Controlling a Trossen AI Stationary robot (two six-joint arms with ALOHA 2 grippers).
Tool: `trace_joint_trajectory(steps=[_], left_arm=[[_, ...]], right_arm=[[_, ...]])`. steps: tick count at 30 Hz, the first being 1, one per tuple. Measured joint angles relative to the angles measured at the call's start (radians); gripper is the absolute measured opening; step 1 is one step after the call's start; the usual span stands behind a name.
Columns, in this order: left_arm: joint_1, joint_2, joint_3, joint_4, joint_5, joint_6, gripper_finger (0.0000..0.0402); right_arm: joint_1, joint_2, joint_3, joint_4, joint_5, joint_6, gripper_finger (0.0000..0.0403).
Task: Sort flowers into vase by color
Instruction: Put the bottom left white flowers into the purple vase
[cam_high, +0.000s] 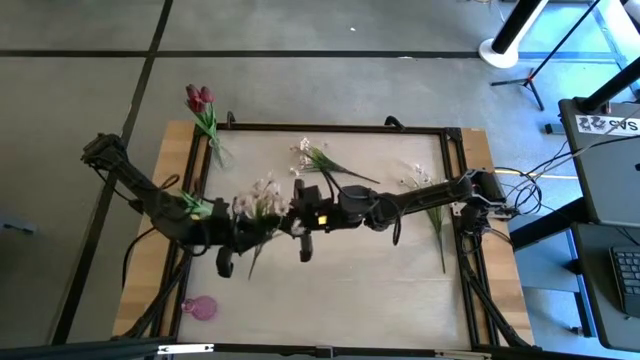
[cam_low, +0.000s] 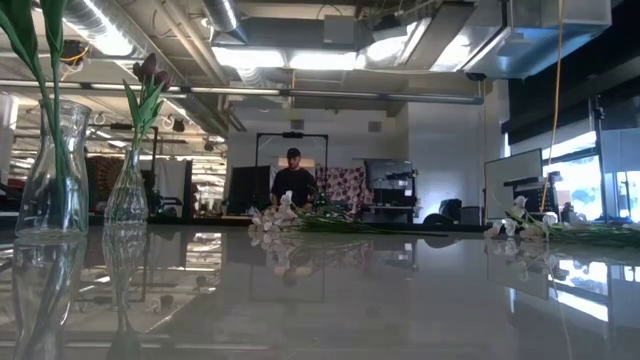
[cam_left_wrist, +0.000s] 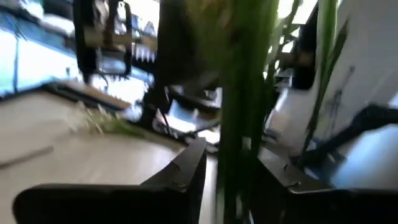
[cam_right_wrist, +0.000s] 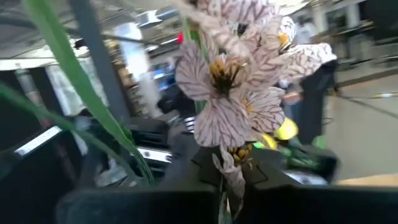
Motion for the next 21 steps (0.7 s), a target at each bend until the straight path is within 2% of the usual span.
trace_joint_trajectory(steps=[5, 11, 13, 16, 21], left_arm=[[0.000, 0.000, 0.000, -0.105, 0.081, -0.098, 0.0098], [0.000, 0.000, 0.000, -0.110, 0.139, -0.104, 0.0099], [-0.001, 0.000, 0.000, -0.109, 0.153, -0.092, 0.0099], [0.007, 0.000, 0.000, -0.108, 0.233, -0.088, 0.0099], [0.012, 0.023, 0.000, -0.100, 0.314, -0.087, 0.0099]], right_arm=[[0.012, -0.002, 0.000, -0.088, -0.058, -0.023, 0.0010], [0.049, -0.002, 0.000, -0.210, -0.057, -0.211, 0.0010], [0.056, -0.002, 0.000, -0.208, -0.057, -0.251, 0.0012], [0.060, -0.002, 0.000, -0.188, -0.059, -0.298, 0.0008], [0.060, -0.002, 0.000, -0.172, -0.116, -0.323, 0.0005]])
